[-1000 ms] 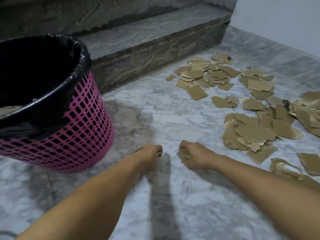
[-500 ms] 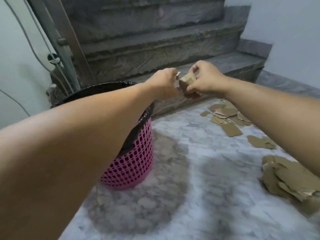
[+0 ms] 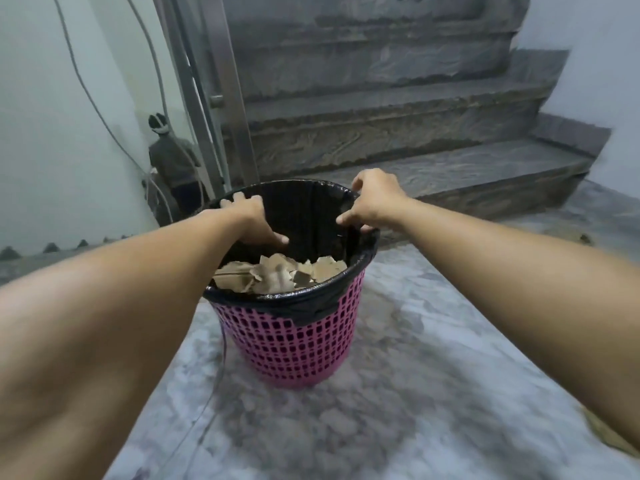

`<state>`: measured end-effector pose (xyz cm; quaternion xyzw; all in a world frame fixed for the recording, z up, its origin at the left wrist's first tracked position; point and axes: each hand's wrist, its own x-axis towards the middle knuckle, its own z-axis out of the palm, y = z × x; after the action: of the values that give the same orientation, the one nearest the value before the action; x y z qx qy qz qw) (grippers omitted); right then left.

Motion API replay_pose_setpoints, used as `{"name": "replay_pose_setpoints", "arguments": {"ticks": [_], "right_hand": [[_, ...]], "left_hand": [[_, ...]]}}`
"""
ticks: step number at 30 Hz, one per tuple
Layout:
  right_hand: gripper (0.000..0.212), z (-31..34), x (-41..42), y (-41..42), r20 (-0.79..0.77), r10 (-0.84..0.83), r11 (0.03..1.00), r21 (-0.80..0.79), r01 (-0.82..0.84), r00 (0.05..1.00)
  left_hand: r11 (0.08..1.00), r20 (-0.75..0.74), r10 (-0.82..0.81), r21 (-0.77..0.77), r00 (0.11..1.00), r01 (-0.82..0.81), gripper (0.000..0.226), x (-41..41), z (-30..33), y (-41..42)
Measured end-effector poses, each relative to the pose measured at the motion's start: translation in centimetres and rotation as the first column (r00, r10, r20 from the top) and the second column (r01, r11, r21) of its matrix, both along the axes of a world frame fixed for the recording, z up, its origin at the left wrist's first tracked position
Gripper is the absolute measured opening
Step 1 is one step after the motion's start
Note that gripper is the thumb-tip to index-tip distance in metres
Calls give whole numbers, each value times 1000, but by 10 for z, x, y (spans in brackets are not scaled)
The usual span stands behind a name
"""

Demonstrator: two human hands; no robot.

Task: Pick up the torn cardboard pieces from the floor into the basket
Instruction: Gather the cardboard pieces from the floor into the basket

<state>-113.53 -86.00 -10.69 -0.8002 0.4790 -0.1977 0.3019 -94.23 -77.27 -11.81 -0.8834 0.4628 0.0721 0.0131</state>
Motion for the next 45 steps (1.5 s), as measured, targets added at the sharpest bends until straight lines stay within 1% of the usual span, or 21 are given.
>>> {"name": "replay_pose_setpoints", "arguments": {"ticks": [2, 4, 5, 6, 7, 9, 10, 13, 15, 18, 21, 24, 27, 29, 33, 35, 38, 41, 43, 45], "right_hand": [[50, -11, 0, -2, -101, -86, 989, -129, 72, 991], [47, -20, -1, -2, -158, -156, 974, -188, 125, 975], [46, -25, -3, -1, -182, -189, 970, -188, 154, 965], [44, -30, -4, 0, -186, -208, 972, -152, 181, 960], [38, -34, -5, 1, -137, -217, 976, -54, 212, 966], [22, -40, -5, 5, 26, -227, 958, 184, 218, 974], [20, -42, -5, 5, 86, -253, 947, 228, 228, 964], [24, -43, -16, -1, 117, -323, 937, 175, 301, 939], [27, -40, -32, -10, 141, -383, 918, 170, 359, 913], [32, -33, -67, -29, 197, -481, 875, 167, 454, 854], [31, -28, -94, -46, 198, -547, 837, 150, 526, 814], [27, -27, -121, -62, 219, -621, 783, 143, 605, 752], [29, -32, -146, -77, 234, -694, 719, 175, 673, 681], [28, -37, -158, -87, 261, -718, 694, 206, 690, 645], [30, -47, -176, -113, 292, -749, 659, 234, 715, 595], [32, -51, -182, -126, 293, -762, 644, 245, 725, 578], [30, -56, -188, -145, 300, -755, 651, 242, 719, 583], [30, -59, -195, -154, 278, -736, 677, 280, 681, 618], [33, -55, -204, -154, 278, -703, 705, 389, 593, 654], [44, -46, -214, -148, 309, -664, 711, 543, 448, 681]], "left_hand": [[996, 82, 90, 14, 993, -91, 88, 16, -9, 9], [983, 92, 172, 55, 981, -178, 82, 27, -17, 15], [976, 87, 199, 77, 976, -206, 80, 30, -21, 17], [971, 93, 216, 83, 972, -224, 78, 32, -25, 18], [969, 106, 230, 72, 968, -238, 74, 32, -27, 19], [960, 124, 279, 0, 952, -282, 66, 34, -29, 19], [949, 123, 314, -51, 941, -310, 62, 36, -29, 20], [931, 82, 332, -186, 940, -313, 46, 37, -23, 14], [917, -9, 306, -265, 952, -298, 38, 26, -15, 7], [879, -121, 219, -406, 968, -250, 44, -2, -5, -12], [845, -250, 64, -502, 966, -186, 51, -33, -4, -31], [843, -289, -94, -533, 953, -78, 54, -72, -10, -56], [862, -235, -174, -506, 956, 33, 78, -107, -25, -84], [869, -201, -218, -486, 955, 95, 87, -124, -36, -102], [839, -78, -276, -505, 958, 201, 85, -157, -53, -131], [826, -46, -285, -518, 957, 222, 83, -173, -57, -143], [827, -26, -273, -518, 962, 220, 78, -187, -61, -160], [854, 33, -239, -468, 970, 227, 73, -195, -65, -167], [886, 54, -246, -394, 968, 247, 73, -199, -62, -167], [917, 78, -268, -286, 960, 279, 76, -200, -54, -166]]}}
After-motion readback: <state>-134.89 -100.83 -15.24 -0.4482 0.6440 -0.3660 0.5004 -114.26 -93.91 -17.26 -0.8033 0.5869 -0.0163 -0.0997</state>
